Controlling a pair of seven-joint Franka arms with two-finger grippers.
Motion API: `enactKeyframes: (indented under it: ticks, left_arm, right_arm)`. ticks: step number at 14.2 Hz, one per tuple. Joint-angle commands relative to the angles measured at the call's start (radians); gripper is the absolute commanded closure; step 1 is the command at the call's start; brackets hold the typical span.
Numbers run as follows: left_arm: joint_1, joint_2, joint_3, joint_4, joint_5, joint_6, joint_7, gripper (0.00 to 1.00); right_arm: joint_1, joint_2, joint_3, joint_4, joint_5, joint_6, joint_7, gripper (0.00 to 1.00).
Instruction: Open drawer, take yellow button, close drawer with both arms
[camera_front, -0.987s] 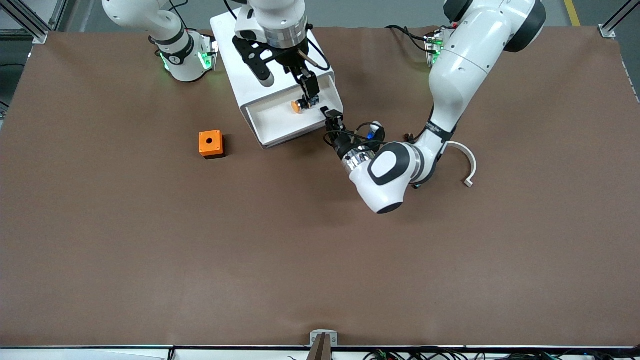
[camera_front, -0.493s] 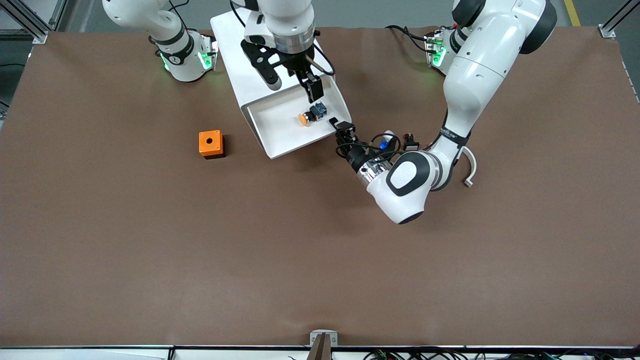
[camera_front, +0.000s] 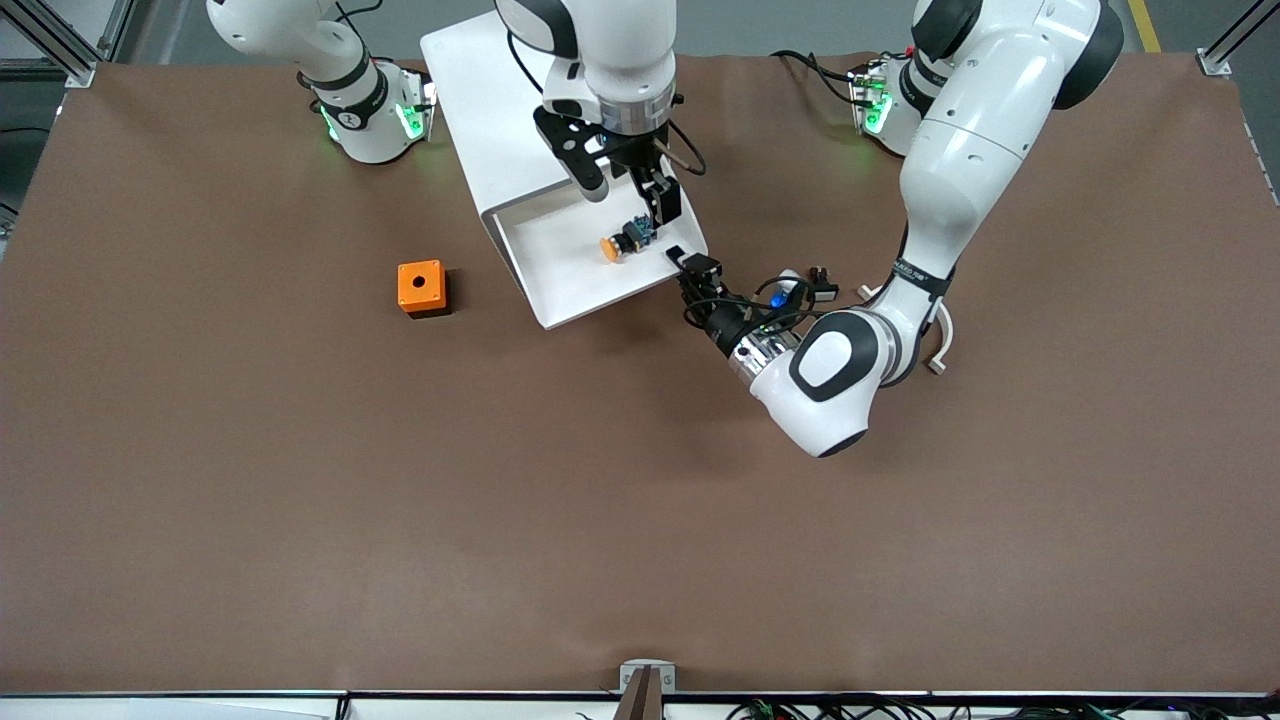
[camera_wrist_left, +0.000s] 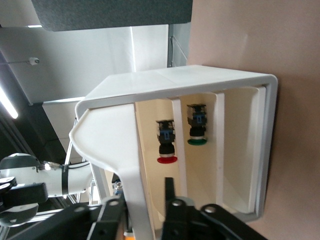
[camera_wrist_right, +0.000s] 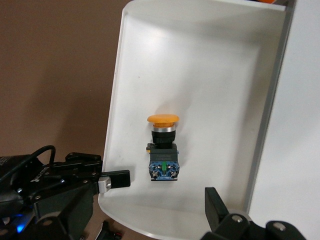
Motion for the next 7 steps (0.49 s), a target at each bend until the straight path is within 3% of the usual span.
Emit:
enactKeyframes:
  ticks: [1, 4, 7]
  left_arm:
    - [0.017, 0.014, -0.001, 0.036, -0.052, 0.006, 0.080, 0.13]
    - [0.036, 0.014, -0.002, 0.070, -0.058, 0.011, 0.174, 0.02]
    - [0.060, 0.017, -0.001, 0.070, -0.086, 0.018, 0.307, 0.01]
  right_arm:
    - [0.016, 0.008, -0.010, -0.021, -0.022, 0.038, 0.022, 0.01]
    - [0.025, 0.008, -0.010, -0.071, -0.038, 0.085, 0.022, 0.01]
    - [0.028, 0.009, -0.010, -0.098, -0.056, 0.104, 0.019, 0.01]
